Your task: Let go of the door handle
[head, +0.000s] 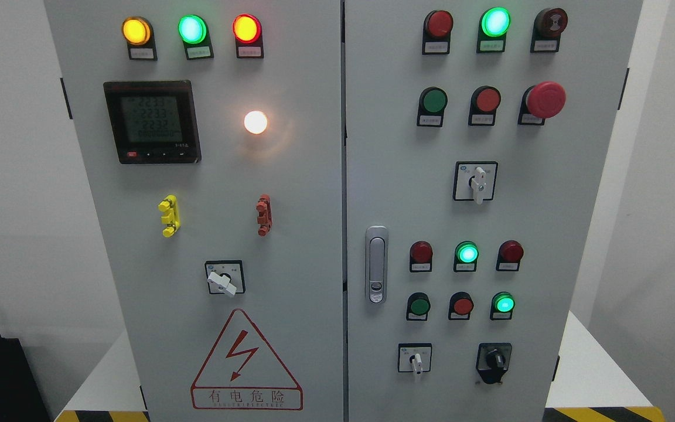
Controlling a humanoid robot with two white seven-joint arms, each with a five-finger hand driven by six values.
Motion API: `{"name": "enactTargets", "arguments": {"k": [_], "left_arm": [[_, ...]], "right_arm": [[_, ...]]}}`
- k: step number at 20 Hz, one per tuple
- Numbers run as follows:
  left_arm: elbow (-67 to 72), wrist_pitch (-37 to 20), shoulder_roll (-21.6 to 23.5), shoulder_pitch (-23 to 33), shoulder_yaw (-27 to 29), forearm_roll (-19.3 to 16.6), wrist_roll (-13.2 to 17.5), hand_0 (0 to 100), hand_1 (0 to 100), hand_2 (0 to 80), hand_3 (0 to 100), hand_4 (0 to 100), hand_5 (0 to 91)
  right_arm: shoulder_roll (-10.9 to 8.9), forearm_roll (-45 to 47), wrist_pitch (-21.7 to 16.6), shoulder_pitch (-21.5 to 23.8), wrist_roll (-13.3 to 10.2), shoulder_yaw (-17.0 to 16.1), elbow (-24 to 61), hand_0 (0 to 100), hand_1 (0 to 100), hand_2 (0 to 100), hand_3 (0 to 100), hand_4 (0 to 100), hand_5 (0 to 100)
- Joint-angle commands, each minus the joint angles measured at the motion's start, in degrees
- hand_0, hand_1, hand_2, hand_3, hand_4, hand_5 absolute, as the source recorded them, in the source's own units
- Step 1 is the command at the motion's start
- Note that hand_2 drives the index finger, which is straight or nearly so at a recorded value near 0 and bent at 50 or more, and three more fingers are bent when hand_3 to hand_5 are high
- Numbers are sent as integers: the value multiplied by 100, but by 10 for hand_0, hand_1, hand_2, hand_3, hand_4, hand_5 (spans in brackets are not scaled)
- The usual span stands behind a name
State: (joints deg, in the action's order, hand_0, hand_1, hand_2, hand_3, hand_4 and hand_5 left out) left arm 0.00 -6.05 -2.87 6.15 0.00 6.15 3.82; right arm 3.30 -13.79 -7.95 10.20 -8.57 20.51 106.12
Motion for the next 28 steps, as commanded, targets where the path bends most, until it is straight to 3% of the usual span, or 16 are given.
{"name": "enactTargets", "arguments": {"k": [1,12,14,15,16,17,18,19,21,22,24,26,28], "left_arm": [[114,-2,-3,0,-79,0,4,120,389,0,0,0,0],[114,-2,-3,0,-79,0,4,120,389,0,0,0,0],[114,-2,-3,0,-79,0,4,120,389,0,0,0,0],[114,-2,-3,0,-79,0,4,120,389,0,0,0,0],[114,-2,6,0,-79,0,4,120,389,0,0,0,0],[114,-2,-3,0,-79,0,4,120,389,0,0,0,0],[114,-2,-3,0,-88,0,4,120,389,0,0,0,0],[114,-2,-3,0,-79,0,4,120,389,0,0,0,0],[114,-2,-3,0,-79,0,4,120,389,0,0,0,0],[114,-2,-3,0,-79,0,4,120,389,0,0,0,0],[114,-2,-3,0,-79,0,4,120,389,0,0,0,0],[114,-2,-3,0,-79,0,4,120,389,0,0,0,0],[114,-2,-3,0,-79,0,4,120,389,0,0,0,0]], "right_arm": [[-23,332,30,-255,14,-82,5,435,89,0,0,0,0],[-23,202,144,-273,-22,-276,5,418,86,0,0,0,0],[-14,-497,109,-256,-117,-275,23,415,97,0,5,0,0],[-14,-980,109,-256,-292,-275,23,407,109,0,17,0,0],[-5,-1455,100,-256,-468,-267,23,404,118,0,74,80,0],[-5,-1825,109,-264,-557,-241,23,394,145,0,221,229,87],[30,-2055,109,-282,-575,-206,23,392,171,0,344,296,160],[126,-2266,100,-291,-601,-188,31,398,183,0,407,329,208],[354,-2828,109,-369,-1012,-188,40,402,194,0,476,368,256],[373,-3179,109,-483,-1128,-214,23,406,189,0,515,395,276],[373,-3673,118,-589,-1155,-214,-12,420,177,0,597,450,340],[382,-4190,118,-756,-1155,-258,-82,429,168,0,765,599,492],[382,-4823,144,-862,-1155,-328,-126,424,166,0,842,673,566]]}}
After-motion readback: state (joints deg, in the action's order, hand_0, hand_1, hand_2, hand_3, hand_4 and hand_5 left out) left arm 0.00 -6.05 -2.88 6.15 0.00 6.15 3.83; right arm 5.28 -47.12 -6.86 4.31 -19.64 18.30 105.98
